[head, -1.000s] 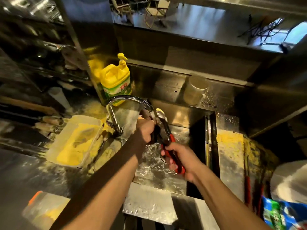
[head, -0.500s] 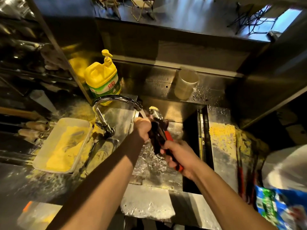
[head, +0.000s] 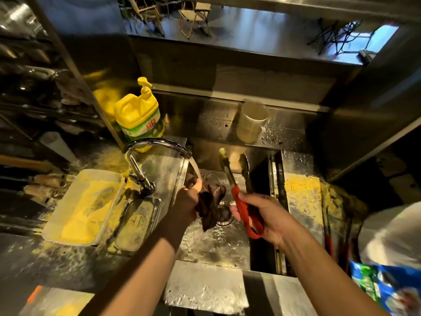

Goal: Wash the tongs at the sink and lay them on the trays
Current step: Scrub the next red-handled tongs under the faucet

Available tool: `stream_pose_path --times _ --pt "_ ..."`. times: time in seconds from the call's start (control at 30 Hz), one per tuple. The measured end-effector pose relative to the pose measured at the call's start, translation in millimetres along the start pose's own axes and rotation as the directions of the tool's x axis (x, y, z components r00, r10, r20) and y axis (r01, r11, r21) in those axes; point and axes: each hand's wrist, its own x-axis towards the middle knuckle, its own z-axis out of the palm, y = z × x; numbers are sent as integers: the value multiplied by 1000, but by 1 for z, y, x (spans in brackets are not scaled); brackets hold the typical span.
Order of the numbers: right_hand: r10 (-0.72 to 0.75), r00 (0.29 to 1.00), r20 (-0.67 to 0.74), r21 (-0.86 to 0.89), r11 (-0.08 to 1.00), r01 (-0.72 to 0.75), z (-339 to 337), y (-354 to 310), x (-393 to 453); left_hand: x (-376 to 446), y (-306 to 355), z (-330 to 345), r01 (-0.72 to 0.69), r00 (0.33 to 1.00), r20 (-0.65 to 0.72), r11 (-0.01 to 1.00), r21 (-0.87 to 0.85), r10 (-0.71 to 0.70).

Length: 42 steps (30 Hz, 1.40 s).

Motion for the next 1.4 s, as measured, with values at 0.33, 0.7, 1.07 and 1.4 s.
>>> stream_pose_path --times 0.33,0.7,1.07,1.4 --pt "-81 995 -66 -248 967 62 6 4 10 -6 -8 -15 -86 985 136 989 -121 103" --pt "-80 993 -84 -501 865 27 24 5 6 -16 0 -2 -164 965 182 977 -134 187" --pt "3 996 -84 -531 846 -48 44 9 -3 -7 49 28 -73 997 44 996 55 71" --pt "12 997 -71 -473 880 -44 51 16 2 -3 40 28 -54 998 43 999 2 54"
